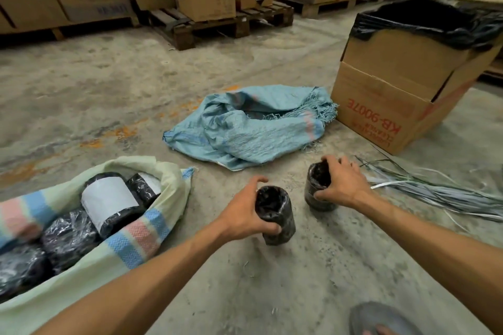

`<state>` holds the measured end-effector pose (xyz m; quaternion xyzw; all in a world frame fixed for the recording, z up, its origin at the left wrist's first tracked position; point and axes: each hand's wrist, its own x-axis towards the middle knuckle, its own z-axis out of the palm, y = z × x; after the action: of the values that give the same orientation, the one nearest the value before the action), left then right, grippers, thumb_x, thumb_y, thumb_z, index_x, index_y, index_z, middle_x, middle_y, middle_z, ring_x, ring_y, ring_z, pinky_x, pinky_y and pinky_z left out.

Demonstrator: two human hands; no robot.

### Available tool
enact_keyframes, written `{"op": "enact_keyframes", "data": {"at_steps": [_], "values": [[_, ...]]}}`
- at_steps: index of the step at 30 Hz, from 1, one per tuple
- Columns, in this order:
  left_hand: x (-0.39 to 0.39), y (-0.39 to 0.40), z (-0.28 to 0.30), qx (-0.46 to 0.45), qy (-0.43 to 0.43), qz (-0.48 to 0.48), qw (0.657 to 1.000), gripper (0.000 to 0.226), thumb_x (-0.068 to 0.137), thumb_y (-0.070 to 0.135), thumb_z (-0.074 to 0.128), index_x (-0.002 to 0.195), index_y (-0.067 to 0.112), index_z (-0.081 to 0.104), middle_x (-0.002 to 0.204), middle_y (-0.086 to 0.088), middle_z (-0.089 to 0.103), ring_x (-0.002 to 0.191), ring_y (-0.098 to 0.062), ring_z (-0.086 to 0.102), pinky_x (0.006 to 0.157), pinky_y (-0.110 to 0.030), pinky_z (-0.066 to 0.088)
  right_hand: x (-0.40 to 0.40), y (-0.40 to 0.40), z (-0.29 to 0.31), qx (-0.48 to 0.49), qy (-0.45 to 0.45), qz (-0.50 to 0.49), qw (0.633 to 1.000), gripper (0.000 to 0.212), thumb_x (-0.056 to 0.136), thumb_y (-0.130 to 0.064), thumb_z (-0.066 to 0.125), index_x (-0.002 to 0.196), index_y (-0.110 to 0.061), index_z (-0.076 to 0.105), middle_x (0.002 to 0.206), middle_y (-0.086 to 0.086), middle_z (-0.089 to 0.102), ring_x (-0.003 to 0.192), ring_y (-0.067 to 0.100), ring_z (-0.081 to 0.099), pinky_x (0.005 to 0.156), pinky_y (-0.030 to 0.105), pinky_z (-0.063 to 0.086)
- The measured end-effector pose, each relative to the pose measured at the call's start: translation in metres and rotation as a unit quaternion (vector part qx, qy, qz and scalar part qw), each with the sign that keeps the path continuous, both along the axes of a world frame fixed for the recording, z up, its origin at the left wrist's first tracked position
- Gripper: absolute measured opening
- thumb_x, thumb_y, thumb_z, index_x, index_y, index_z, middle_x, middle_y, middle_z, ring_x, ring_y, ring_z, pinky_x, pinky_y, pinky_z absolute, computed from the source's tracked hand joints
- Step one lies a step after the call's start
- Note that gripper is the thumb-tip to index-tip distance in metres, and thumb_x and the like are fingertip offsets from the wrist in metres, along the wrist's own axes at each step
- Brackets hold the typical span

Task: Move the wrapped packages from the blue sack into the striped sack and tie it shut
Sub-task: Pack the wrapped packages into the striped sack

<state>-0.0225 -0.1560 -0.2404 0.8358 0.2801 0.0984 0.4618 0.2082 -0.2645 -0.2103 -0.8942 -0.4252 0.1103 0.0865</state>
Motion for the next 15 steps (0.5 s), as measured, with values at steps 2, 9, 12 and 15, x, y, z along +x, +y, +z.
{"op": "enact_keyframes", "data": {"at_steps": [2, 9, 12, 15], "values": [[-0.007, 0.008, 0.012, -0.034, -0.020, 0.027, 0.999, 0.095, 0.053, 0.030, 0.092, 0.127, 0.034, 0.032, 0.111, 0.006, 0.061, 0.103, -0.012, 0.061, 0.089, -0.026, 0.051, -0.006, 0.007, 0.008, 0.061, 0.030, 0.014, 0.998, 0.093, 0.065, -0.042, 0.084, 0.141, -0.025, 0.034, 0.130, 0.010, 0.042, 0.123, 0.033, 0.041, 0.100, 0.049, 0.044], [-0.040, 0.037, 0.068, -0.131, -0.161, 0.142, 0.968, 0.090, 0.052, 0.025, 0.093, 0.126, 0.029, 0.042, 0.117, -0.004, 0.066, 0.087, -0.015, 0.072, 0.083, -0.030, 0.057, -0.045, 0.046, 0.058, 0.308, 0.077, 0.101, 0.943, 0.086, 0.060, -0.030, 0.086, 0.136, -0.025, 0.044, 0.118, 0.004, 0.040, 0.104, 0.013, 0.044, 0.093, 0.020, 0.037], [-0.062, 0.046, 0.088, -0.143, -0.220, 0.189, 0.946, 0.084, 0.066, 0.007, 0.088, 0.133, 0.024, 0.041, 0.103, -0.006, 0.070, 0.084, -0.011, 0.072, 0.074, -0.022, 0.057, -0.070, 0.067, 0.077, 0.381, 0.119, 0.147, 0.905, 0.084, 0.058, -0.030, 0.084, 0.130, -0.028, 0.041, 0.117, -0.001, 0.049, 0.103, 0.011, 0.047, 0.086, 0.020, 0.037], [-0.097, 0.058, 0.103, -0.145, -0.263, 0.243, 0.922, 0.085, 0.062, 0.015, 0.090, 0.132, 0.024, 0.044, 0.092, -0.002, 0.070, 0.080, -0.010, 0.071, 0.066, -0.020, 0.054, -0.103, 0.094, 0.092, 0.410, 0.230, 0.166, 0.867, 0.086, 0.056, -0.028, 0.086, 0.128, -0.030, 0.039, 0.107, -0.010, 0.055, 0.099, 0.015, 0.060, 0.088, 0.023, 0.047]]}}
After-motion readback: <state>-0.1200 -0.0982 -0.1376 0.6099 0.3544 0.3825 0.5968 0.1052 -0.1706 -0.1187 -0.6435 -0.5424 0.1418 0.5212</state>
